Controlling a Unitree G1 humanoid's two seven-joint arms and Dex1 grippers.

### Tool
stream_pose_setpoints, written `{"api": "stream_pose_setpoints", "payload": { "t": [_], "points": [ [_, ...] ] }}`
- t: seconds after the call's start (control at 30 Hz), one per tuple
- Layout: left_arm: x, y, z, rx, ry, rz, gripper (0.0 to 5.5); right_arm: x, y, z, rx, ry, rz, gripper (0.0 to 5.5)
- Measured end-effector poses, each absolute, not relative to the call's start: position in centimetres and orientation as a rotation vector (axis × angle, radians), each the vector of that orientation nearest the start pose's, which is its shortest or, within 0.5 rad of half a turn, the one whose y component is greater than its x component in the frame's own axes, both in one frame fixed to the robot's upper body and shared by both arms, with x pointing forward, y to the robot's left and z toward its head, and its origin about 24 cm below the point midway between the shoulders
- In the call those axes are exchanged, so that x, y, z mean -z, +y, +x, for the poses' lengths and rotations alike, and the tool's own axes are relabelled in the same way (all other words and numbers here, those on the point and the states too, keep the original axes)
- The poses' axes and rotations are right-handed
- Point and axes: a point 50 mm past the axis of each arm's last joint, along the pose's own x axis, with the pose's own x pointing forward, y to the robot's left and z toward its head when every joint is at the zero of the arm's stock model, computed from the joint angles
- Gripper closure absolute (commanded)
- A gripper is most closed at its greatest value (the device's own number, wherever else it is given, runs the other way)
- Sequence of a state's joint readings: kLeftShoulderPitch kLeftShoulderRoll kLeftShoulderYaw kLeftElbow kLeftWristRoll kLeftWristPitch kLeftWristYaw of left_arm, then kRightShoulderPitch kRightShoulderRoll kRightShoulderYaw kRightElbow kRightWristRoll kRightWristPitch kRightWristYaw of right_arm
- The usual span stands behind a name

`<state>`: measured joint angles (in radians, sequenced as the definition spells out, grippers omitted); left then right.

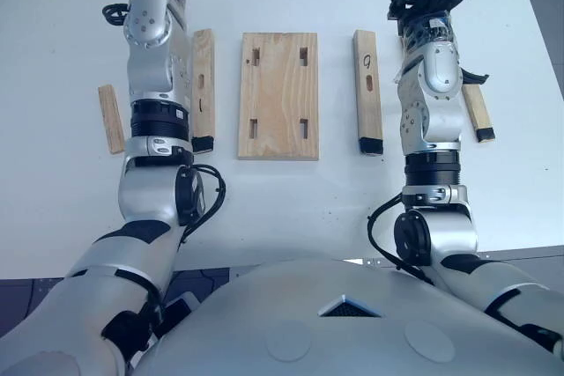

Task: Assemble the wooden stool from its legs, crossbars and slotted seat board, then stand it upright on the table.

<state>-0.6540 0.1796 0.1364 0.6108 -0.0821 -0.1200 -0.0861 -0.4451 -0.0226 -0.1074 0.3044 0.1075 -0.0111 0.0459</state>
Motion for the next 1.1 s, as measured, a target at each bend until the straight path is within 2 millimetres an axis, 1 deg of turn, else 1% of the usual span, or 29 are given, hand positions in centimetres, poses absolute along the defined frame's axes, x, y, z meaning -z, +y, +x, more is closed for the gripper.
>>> {"api": "stream_pose_setpoints", "payload": {
  "t": [0.1, 0.17, 0.27, 0.4, 0.53, 1.07, 1.1],
  "points": [
    [-10.4, 16.5, 36.1, 0.053, -0.187, 0.109, 1.17, -9.8, -14.6, 33.6, -0.075, -0.147, 0.049, 2.70],
    [-10.0, 16.1, 35.7, 0.080, -0.192, 0.084, 1.17, -9.9, -14.6, 33.7, -0.079, -0.154, 0.037, 2.70],
    [-10.4, 15.8, 35.5, 0.089, -0.217, 0.022, 1.17, -9.9, -14.2, 33.8, -0.104, -0.151, 0.032, 2.70],
    [-10.3, 15.9, 35.2, 0.054, -0.233, 0.001, 1.17, -10.7, -13.9, 34.1, -0.126, -0.176, 0.027, 2.70],
    [-10.5, 15.8, 35.0, 0.038, -0.260, -0.027, 1.17, -10.7, -13.9, 34.1, -0.129, -0.179, 0.026, 2.70],
    [-10.5, 15.7, 34.9, 0.030, -0.262, -0.031, 1.17, -10.7, -13.8, 34.1, -0.144, -0.179, 0.028, 2.70],
    [-10.5, 15.7, 34.9, 0.030, -0.262, -0.030, 1.25, -10.7, -13.8, 34.1, -0.143, -0.179, 0.029, 2.66]
  ]
}}
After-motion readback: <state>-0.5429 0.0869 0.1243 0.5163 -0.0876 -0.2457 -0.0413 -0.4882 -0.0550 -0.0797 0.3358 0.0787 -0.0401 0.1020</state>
